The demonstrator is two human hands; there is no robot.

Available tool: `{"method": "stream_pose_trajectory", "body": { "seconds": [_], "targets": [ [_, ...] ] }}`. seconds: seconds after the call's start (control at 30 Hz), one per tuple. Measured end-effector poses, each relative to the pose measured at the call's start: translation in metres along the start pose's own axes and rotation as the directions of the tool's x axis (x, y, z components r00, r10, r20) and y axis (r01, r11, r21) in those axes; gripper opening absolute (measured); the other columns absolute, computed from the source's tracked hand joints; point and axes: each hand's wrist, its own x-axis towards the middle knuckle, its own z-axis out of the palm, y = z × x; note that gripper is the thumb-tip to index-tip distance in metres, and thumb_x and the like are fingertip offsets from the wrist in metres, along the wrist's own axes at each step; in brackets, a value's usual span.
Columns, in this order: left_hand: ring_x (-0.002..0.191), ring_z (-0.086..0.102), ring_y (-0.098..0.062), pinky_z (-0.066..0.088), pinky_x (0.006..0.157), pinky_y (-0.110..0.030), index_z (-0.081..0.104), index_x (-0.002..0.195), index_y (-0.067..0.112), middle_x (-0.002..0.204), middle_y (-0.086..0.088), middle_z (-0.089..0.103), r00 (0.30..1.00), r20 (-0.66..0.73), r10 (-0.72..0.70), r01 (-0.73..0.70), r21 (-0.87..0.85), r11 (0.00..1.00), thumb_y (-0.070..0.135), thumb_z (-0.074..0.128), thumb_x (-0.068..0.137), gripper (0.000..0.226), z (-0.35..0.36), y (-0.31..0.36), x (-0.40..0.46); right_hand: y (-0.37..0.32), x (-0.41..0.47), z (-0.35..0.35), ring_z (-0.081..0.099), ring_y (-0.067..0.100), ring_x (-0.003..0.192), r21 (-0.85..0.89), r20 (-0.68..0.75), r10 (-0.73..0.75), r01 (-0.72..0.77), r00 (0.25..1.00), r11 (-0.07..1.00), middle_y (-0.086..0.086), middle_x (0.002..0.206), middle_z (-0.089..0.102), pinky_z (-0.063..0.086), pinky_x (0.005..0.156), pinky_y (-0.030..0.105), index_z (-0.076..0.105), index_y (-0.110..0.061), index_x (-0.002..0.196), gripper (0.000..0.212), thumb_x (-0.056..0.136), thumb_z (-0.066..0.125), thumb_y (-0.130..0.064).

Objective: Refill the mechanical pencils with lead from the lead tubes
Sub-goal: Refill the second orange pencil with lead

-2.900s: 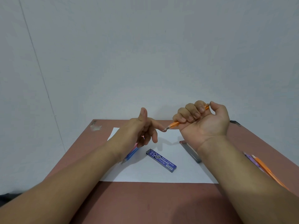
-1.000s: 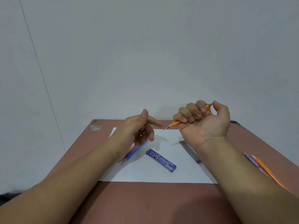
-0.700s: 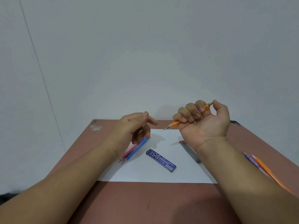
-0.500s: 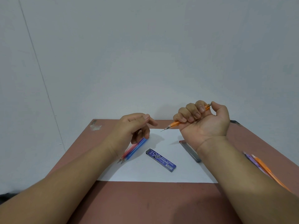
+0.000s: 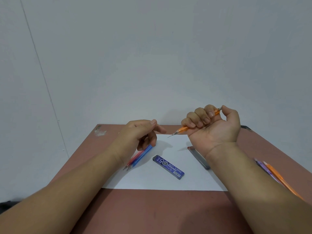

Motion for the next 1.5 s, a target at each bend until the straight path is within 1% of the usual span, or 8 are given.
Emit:
{"method": "stream_pose_trajectory", "body": {
  "seconds": [0.37, 0.6, 0.8, 0.9, 1.07, 1.27, 1.4, 1.5],
  "targets": [
    [0.056, 0.039, -0.022, 0.029, 0.051, -0.029, 0.079, 0.098, 0.01, 0.065, -0.012, 0.06, 1.0, 0.007, -0.003, 0.003, -0.02, 1.0, 0.044, 0.046, 0.094, 0.048, 0.0, -0.001, 0.0, -0.001, 0.0, 0.0, 0.02, 0.019, 0.053, 0.002, -0.008, -0.004, 0.004, 1.0, 1.0, -0.001, 0.062, 0.021, 0.024, 0.055, 0.028, 0.032, -0.017, 0.062, 0.04, 0.091, 0.037, -0.044],
    [0.055, 0.039, -0.018, 0.03, 0.051, -0.025, 0.079, 0.098, 0.012, 0.064, -0.011, 0.058, 1.0, -0.008, -0.008, 0.008, 0.015, 1.0, 0.019, 0.046, 0.104, 0.034, 0.002, 0.001, -0.002, 0.0, 0.0, -0.001, 0.02, 0.019, 0.054, 0.012, -0.021, -0.009, 0.009, 1.0, 1.0, -0.001, 0.062, 0.021, 0.025, 0.056, 0.027, 0.032, -0.016, 0.062, 0.037, 0.09, 0.036, -0.04],
    [0.057, 0.035, -0.021, 0.026, 0.052, -0.028, 0.074, 0.096, 0.007, 0.063, -0.011, 0.058, 1.0, -0.015, -0.019, 0.02, 0.016, 1.0, 0.016, 0.048, 0.104, 0.028, 0.002, 0.0, -0.002, -0.001, 0.0, -0.002, 0.02, 0.019, 0.053, 0.01, -0.02, -0.006, 0.006, 1.0, 1.0, -0.001, 0.062, 0.021, 0.025, 0.055, 0.028, 0.032, -0.017, 0.062, 0.036, 0.09, 0.035, -0.038],
    [0.054, 0.038, -0.018, 0.029, 0.049, -0.02, 0.065, 0.092, 0.004, 0.063, -0.009, 0.059, 1.0, -0.004, 0.012, -0.012, 0.025, 1.0, 0.018, 0.062, 0.097, 0.015, 0.004, 0.001, -0.002, -0.001, -0.001, -0.001, 0.019, 0.019, 0.053, 0.009, -0.023, -0.006, 0.006, 1.0, 1.0, -0.001, 0.062, 0.021, 0.025, 0.055, 0.028, 0.032, -0.017, 0.062, 0.035, 0.089, 0.035, -0.038],
    [0.054, 0.05, -0.007, 0.04, 0.054, -0.012, 0.057, 0.093, 0.004, 0.064, -0.004, 0.052, 0.998, 0.017, 0.061, -0.061, 0.007, 0.998, -0.002, 0.066, 0.092, 0.01, 0.008, 0.0, -0.002, -0.001, 0.0, -0.001, 0.019, 0.018, 0.053, 0.009, -0.019, -0.003, 0.003, 1.0, 1.0, -0.001, 0.061, 0.021, 0.024, 0.055, 0.027, 0.031, -0.017, 0.062, 0.035, 0.09, 0.034, -0.038],
    [0.058, 0.045, -0.01, 0.041, 0.059, -0.017, 0.059, 0.094, 0.01, 0.064, 0.002, 0.053, 0.997, 0.037, 0.071, -0.072, 0.036, 0.997, 0.0, 0.072, 0.089, 0.017, 0.007, -0.006, 0.001, 0.0, -0.001, 0.0, 0.02, 0.018, 0.053, 0.018, -0.015, 0.003, -0.002, 1.0, 1.0, -0.001, 0.062, 0.022, 0.025, 0.055, 0.028, 0.032, -0.017, 0.062, 0.035, 0.09, 0.035, -0.037],
    [0.058, 0.047, -0.009, 0.041, 0.059, -0.017, 0.061, 0.087, 0.019, 0.063, 0.004, 0.055, 0.996, 0.038, 0.085, -0.086, 0.015, 0.996, 0.011, 0.078, 0.083, 0.019, 0.009, -0.008, 0.003, 0.001, -0.001, 0.001, 0.02, 0.018, 0.052, 0.023, -0.014, 0.004, -0.004, 1.0, 1.0, -0.001, 0.061, 0.022, 0.024, 0.055, 0.027, 0.032, -0.017, 0.062, 0.036, 0.091, 0.034, -0.038],
    [0.059, 0.048, -0.01, 0.041, 0.06, -0.016, 0.06, 0.087, 0.017, 0.062, 0.004, 0.055, 0.996, 0.023, 0.088, -0.088, 0.022, 0.996, 0.005, 0.075, 0.088, 0.02, 0.011, -0.01, 0.004, 0.003, -0.002, 0.001, 0.02, 0.018, 0.052, 0.017, -0.009, 0.009, -0.009, 1.0, 1.0, -0.001, 0.062, 0.021, 0.024, 0.055, 0.028, 0.032, -0.017, 0.062, 0.036, 0.09, 0.034, -0.038]
  ]
}}
